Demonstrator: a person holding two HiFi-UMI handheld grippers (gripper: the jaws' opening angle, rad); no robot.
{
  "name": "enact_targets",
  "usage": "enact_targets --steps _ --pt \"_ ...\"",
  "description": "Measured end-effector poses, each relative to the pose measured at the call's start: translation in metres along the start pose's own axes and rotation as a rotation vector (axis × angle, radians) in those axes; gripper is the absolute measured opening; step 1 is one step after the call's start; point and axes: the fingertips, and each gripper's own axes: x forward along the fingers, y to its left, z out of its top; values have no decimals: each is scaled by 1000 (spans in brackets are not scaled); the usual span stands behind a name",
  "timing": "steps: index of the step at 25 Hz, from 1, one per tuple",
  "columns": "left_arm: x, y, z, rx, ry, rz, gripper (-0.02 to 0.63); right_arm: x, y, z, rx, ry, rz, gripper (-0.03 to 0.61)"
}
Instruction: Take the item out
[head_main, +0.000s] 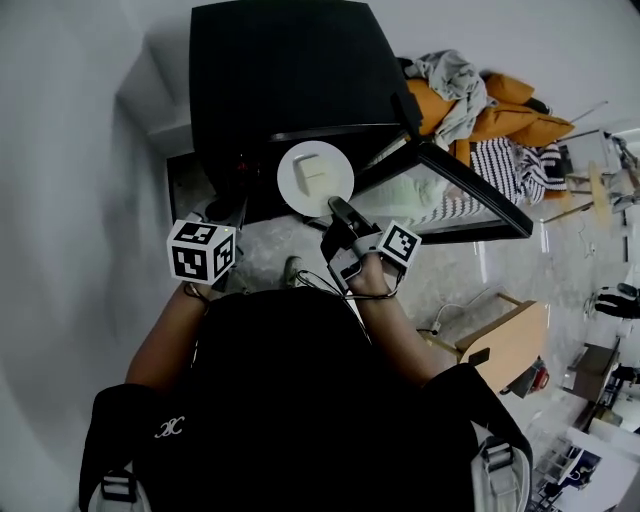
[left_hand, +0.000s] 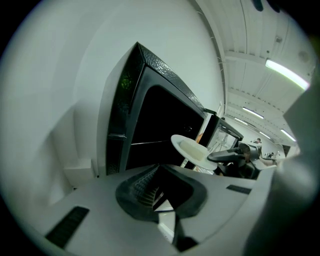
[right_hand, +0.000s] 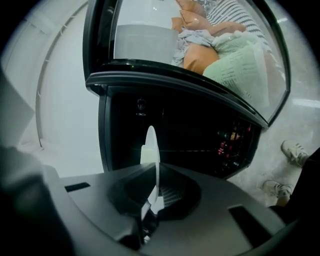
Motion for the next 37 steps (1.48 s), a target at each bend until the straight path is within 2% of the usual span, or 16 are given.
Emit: enact_targets --steps 6,18,37 --pt "11 -4 -4 -24 14 -16 6 -27 0 2 -11 -19 3 18" --pt "30 -29 -1 2 21 -68 6 -41 -4 6 -47 -22 -9 18" --pt "19 -31 -8 -3 27 -42 6 -39 3 -4 -30 0 9 18"
